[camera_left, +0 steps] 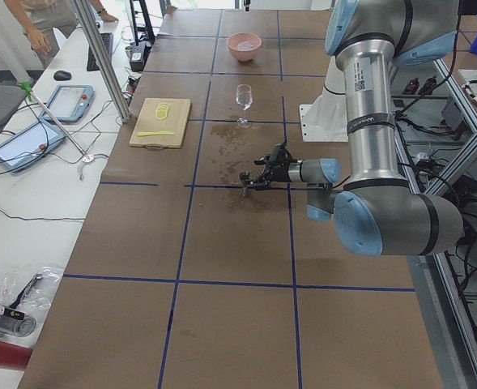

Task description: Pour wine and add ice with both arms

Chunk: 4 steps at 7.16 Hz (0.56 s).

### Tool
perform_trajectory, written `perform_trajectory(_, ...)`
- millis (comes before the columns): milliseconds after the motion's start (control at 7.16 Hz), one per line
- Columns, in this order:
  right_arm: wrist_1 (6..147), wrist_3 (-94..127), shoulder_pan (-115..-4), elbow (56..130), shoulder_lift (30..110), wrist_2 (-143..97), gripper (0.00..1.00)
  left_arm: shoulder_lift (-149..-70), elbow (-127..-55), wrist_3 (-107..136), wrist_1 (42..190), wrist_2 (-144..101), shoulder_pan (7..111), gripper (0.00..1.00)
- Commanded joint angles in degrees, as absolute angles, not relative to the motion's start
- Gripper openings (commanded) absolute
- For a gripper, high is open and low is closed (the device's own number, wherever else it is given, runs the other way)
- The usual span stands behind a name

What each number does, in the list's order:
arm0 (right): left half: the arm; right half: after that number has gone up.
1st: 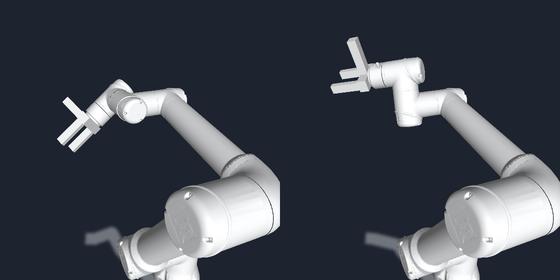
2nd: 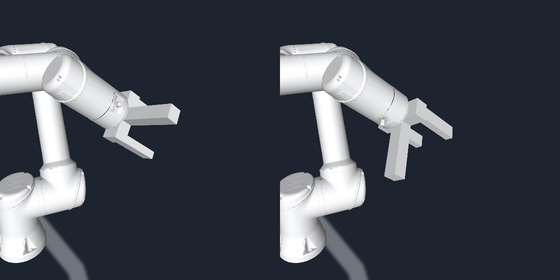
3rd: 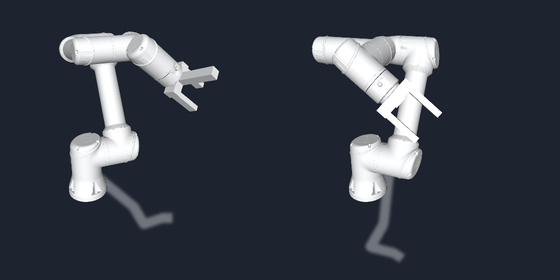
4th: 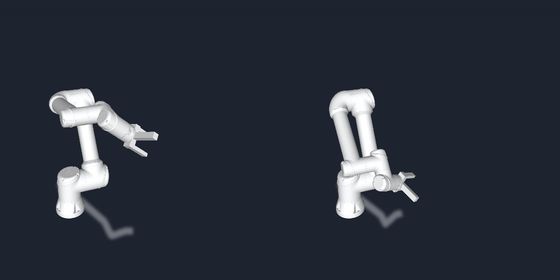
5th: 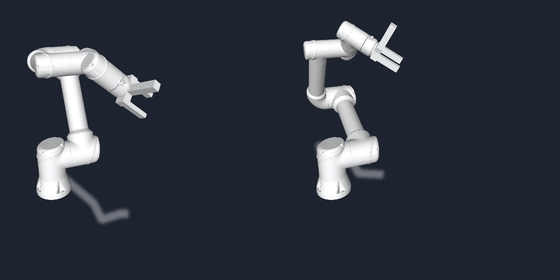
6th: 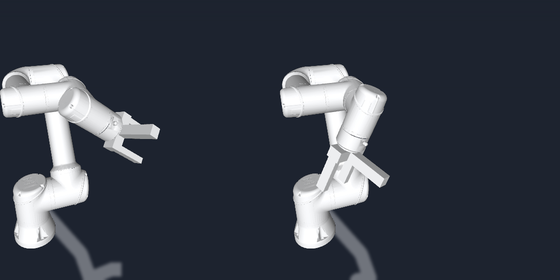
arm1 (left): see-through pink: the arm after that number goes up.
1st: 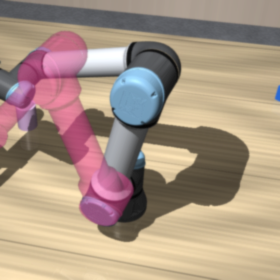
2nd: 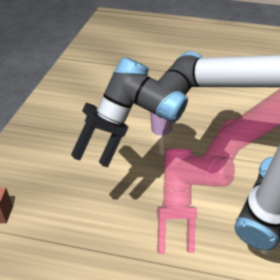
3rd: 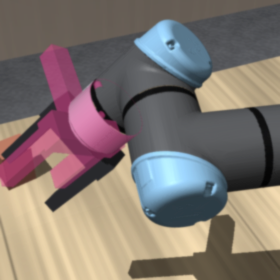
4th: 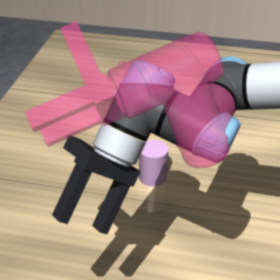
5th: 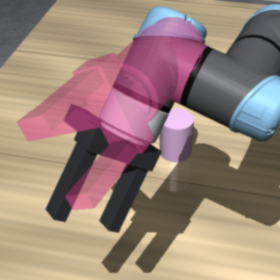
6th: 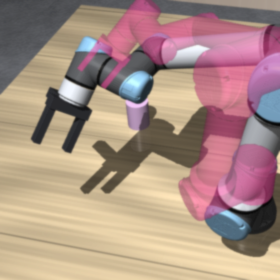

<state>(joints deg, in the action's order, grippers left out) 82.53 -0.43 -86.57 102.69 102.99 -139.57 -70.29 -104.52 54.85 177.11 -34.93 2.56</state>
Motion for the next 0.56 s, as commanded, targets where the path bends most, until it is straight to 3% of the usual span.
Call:
perform_trajectory(0, 82.53, -0.35, -86.57, 102.66, 103.01, -139.57, 1.0, -73.45, -100.4, 57.83, 177.36, -29.03, -0.26, 0.99)
perform_trajectory(419, 82.53, -0.35, -86.57, 102.57, 103.01, -139.57, 1.0, -76.28, -96.34, 58.62, 177.36, -25.5, -0.44, 0.99)
